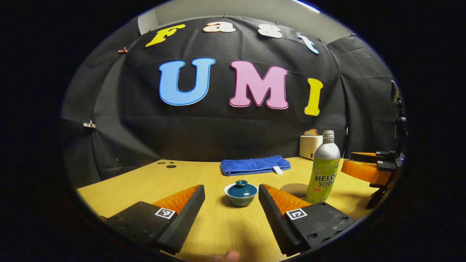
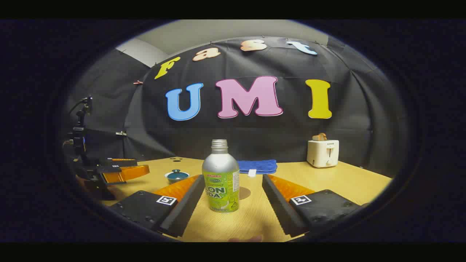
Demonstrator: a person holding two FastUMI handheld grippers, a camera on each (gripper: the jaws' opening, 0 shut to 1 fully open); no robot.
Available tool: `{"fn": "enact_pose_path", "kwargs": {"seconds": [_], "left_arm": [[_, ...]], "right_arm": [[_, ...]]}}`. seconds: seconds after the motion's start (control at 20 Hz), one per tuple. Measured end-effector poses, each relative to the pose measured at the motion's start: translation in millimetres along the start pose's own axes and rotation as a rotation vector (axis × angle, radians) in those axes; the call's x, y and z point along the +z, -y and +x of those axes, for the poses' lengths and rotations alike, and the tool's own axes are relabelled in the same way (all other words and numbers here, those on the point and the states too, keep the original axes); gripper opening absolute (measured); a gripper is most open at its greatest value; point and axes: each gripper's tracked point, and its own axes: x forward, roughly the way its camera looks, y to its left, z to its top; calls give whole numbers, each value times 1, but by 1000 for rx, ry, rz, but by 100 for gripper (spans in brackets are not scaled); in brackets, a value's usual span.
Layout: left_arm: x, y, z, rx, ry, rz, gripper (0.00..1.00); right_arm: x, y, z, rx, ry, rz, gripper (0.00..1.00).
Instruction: Open the teacup lid with one hand, grasp the water bottle and pour water into the teacup with the other hand; after pouring, place the water bottle on the coaster and then close the teacup lid.
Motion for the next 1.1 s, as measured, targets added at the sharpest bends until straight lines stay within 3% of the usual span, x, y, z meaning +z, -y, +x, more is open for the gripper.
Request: {"fn": "enact_pose_path", "kwargs": {"seconds": [0.45,0.9,1.1], "left_arm": [[0,2,0,1,2,2,95],[1,6,5,-12,3,1,95],[2,13,24,-84,10,4,95]], "right_arm": [[-16,-4,-2,27,-92,-5,97],[-15,-11,0,39,-90,-1,98],[-17,-13,-1,39,-91,1,98]]}}
